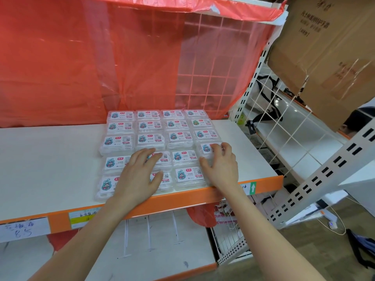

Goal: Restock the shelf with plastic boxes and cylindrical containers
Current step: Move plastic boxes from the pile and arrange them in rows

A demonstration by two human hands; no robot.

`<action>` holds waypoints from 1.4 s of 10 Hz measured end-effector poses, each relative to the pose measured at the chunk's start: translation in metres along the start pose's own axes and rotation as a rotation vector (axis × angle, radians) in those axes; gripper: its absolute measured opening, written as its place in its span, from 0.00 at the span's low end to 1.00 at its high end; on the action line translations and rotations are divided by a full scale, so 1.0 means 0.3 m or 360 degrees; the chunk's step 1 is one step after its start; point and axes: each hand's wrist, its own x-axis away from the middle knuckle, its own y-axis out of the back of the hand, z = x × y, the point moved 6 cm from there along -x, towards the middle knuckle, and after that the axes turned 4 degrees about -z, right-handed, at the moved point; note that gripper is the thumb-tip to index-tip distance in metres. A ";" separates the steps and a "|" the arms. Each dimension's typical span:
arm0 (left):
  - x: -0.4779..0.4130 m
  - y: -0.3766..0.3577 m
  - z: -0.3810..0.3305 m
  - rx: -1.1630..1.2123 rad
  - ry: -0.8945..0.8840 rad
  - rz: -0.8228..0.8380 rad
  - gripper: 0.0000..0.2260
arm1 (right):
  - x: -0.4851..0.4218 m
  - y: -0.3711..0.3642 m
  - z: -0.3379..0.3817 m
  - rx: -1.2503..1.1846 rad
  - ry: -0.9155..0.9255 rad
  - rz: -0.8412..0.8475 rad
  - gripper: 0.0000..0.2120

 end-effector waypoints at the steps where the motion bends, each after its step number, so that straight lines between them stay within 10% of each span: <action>1: 0.000 0.002 0.000 0.0004 0.0001 0.0002 0.24 | -0.001 -0.001 0.001 0.0010 -0.0018 -0.0004 0.24; 14: -0.069 -0.046 -0.087 0.0104 -0.0036 0.0038 0.19 | 0.002 -0.002 -0.004 0.0071 0.0083 -0.0108 0.23</action>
